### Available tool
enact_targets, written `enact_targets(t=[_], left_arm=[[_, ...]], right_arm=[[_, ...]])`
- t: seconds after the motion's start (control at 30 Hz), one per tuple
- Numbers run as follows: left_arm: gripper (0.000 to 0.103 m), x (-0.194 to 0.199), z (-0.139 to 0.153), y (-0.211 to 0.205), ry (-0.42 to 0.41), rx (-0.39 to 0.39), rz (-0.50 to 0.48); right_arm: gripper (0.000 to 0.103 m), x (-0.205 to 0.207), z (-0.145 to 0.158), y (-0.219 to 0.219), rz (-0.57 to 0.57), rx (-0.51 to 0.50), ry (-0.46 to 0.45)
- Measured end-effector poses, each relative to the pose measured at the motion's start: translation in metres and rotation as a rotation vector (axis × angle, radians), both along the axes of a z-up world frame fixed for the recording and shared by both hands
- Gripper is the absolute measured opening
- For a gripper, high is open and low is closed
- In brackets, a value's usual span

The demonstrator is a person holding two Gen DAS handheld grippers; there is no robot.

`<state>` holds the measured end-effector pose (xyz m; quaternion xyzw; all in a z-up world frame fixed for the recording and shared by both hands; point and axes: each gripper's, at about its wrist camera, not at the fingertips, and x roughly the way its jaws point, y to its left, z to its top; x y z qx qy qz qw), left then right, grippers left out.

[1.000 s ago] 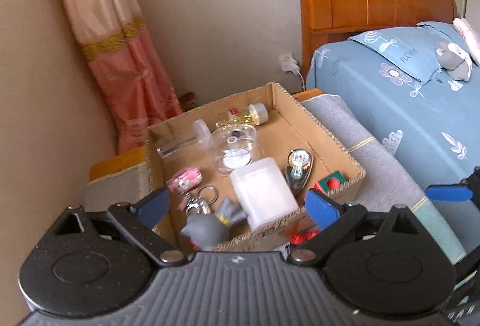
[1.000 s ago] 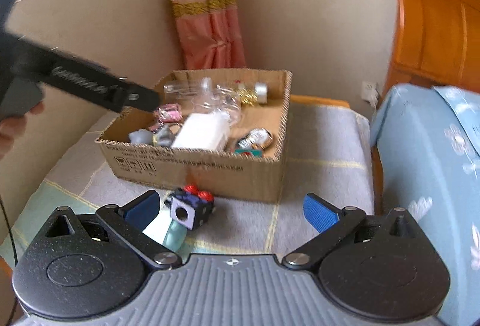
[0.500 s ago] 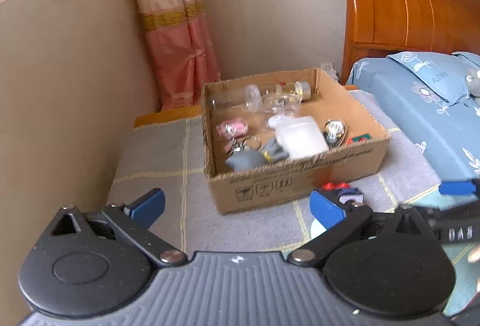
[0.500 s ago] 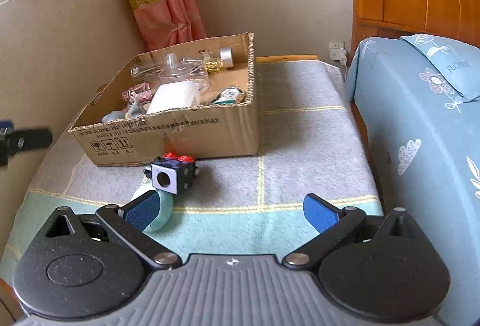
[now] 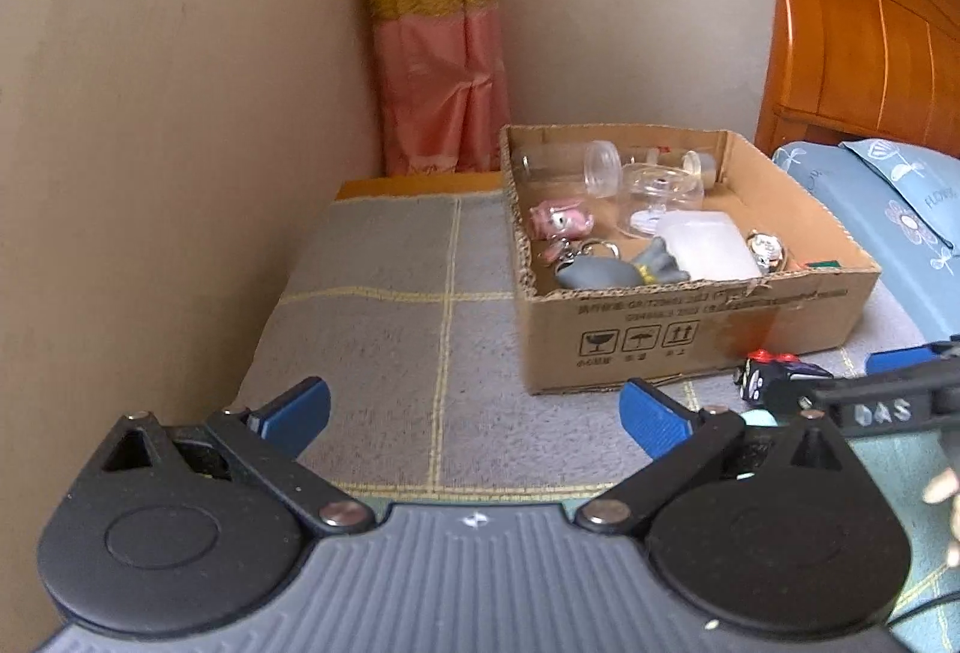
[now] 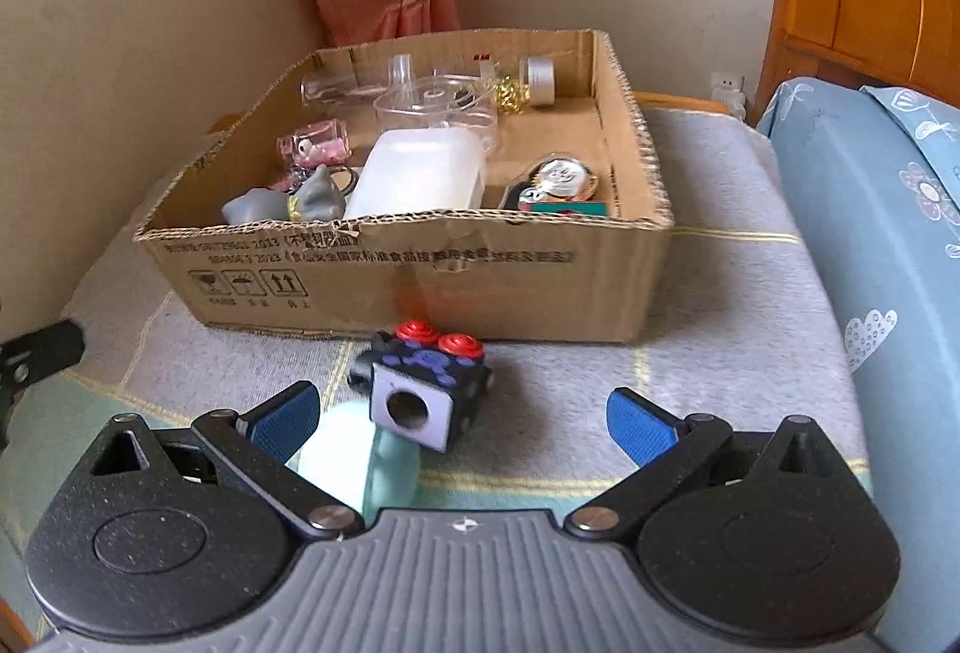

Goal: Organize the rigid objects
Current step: 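Move the right tool to the black fidget cube while the left tool approaches the mint-green egg, then grasp the fidget cube with the right tool while the left tool grasps the mint-green egg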

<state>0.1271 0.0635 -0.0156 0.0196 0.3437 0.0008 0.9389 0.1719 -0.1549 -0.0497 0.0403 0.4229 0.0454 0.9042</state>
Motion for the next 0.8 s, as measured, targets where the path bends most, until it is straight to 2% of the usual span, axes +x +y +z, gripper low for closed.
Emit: enact_targets(t=[0.23, 0.37, 0.6, 0.8], left_arm=[[0.102, 0.003, -0.007, -0.001, 0.016, -0.004, -0.011], [0.102, 0.004, -0.008, -0.003, 0.024, -0.011, -0.025], [0.102, 0.005, -0.011, -0.014, 0.033, -0.007, -0.053], [0.102, 0.003, -0.013, -0.033, 0.049, -0.017, -0.124]], right_arm=[[0.103, 0.033, -0.015, 0.016, -0.046, -0.051, 0.03], [0.103, 0.041, -0.027, 0.012, -0.052, -0.088, 0.057], [0.103, 0.029, -0.038, -0.016, -0.079, -0.122, 0.073], [0.103, 0.01, -0.042, -0.037, -0.041, -0.133, 0.022]])
